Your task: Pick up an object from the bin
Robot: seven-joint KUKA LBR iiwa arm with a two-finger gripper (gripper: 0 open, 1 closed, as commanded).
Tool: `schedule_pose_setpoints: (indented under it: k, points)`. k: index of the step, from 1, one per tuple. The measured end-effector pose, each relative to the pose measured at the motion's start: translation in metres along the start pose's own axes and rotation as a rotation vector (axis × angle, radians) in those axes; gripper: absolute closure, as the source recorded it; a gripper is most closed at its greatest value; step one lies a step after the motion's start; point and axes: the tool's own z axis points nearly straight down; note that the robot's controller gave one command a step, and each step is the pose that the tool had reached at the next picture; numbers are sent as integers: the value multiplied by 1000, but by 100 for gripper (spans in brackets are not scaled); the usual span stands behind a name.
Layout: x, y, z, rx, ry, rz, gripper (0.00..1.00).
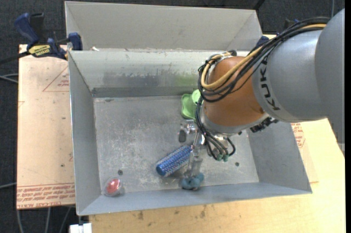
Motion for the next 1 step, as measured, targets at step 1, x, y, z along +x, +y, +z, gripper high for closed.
schedule_pose_setpoints:
  k: [1]
  points:
    - [-4, 1, -5, -3, -12, -1, 100]
